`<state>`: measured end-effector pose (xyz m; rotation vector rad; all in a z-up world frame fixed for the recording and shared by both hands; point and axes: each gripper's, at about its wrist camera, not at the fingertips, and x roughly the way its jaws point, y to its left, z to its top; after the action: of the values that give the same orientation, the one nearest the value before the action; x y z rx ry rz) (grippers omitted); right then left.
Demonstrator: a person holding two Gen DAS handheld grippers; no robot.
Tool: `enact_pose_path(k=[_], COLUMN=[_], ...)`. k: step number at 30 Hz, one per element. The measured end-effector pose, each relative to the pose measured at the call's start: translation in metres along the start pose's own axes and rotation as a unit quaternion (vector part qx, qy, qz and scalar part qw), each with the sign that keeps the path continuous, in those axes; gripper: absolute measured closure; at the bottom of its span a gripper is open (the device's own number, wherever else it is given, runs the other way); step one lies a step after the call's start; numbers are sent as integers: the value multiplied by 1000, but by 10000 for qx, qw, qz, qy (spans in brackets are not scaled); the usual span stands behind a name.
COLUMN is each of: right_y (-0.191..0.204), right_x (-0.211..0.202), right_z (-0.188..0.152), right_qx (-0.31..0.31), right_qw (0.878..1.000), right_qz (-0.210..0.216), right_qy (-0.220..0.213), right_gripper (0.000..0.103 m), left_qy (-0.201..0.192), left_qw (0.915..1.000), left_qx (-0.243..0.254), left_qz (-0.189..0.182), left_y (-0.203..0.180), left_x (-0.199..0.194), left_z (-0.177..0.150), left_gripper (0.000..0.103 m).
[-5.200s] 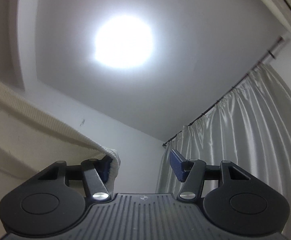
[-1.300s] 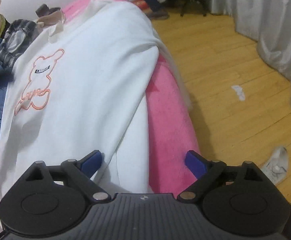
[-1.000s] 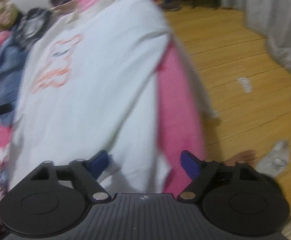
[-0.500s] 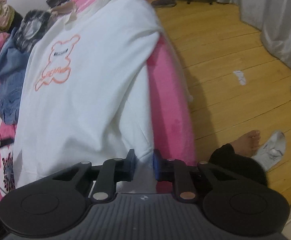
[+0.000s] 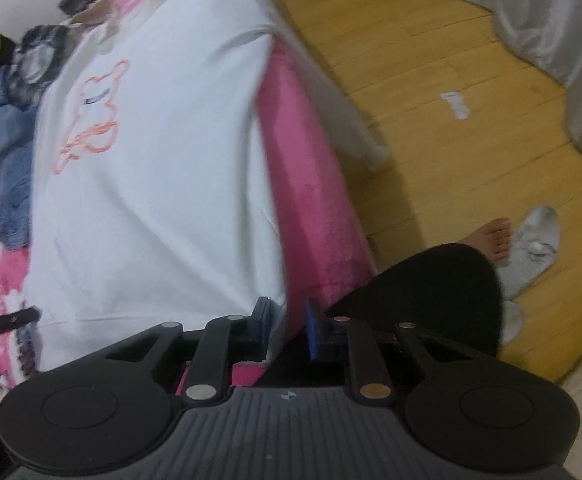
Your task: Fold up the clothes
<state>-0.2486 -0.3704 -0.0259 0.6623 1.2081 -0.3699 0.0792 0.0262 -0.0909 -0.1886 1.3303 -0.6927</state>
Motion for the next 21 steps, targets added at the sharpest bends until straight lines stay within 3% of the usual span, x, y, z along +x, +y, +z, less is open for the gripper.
enact_pose_path(k=[1, 3, 5, 8, 11, 13, 16, 19, 21], right_y=[-3, -18, -25, 3, 36, 55, 74, 76, 71], right_x=[-1, -5, -7, 6, 30, 43, 41, 36, 40], right_z=[-1, 3, 9, 22, 21, 15, 0, -19, -32], right_qx=[-85, 367, 592, -250, -1306, -2024, -3000, -3490, -3606], right_qw=[9994, 9993, 9981, 9992, 9899, 9773, 9532, 9367, 9322], right_qz=[-347, -122, 153, 239, 181, 13, -204, -192, -167], right_qy=[-35, 11, 36, 221, 525, 620, 302, 198, 251], right_gripper=[103, 102, 84, 45, 44, 41, 33, 28, 27], left_qy=[36, 109, 194, 210, 128, 21, -72, -35, -95], left_qw=[10000, 9999, 9997, 9997, 9973, 9940, 9875, 9853, 9863], left_qx=[19, 72, 158, -144, -704, -1073, -1555, -1710, -1646], left_qz=[-58, -86, -48, -60, -159, -202, -233, -58, 95], left_y=[0, -3, -6, 0, 9, 12, 16, 11, 7], left_x=[1, 4, 5, 3, -4, -9, -14, -8, -8], left_z=[-1, -3, -5, -2, 2, 3, 5, 4, 3], left_gripper=[61, 66, 69, 90, 92, 93, 93, 93, 92])
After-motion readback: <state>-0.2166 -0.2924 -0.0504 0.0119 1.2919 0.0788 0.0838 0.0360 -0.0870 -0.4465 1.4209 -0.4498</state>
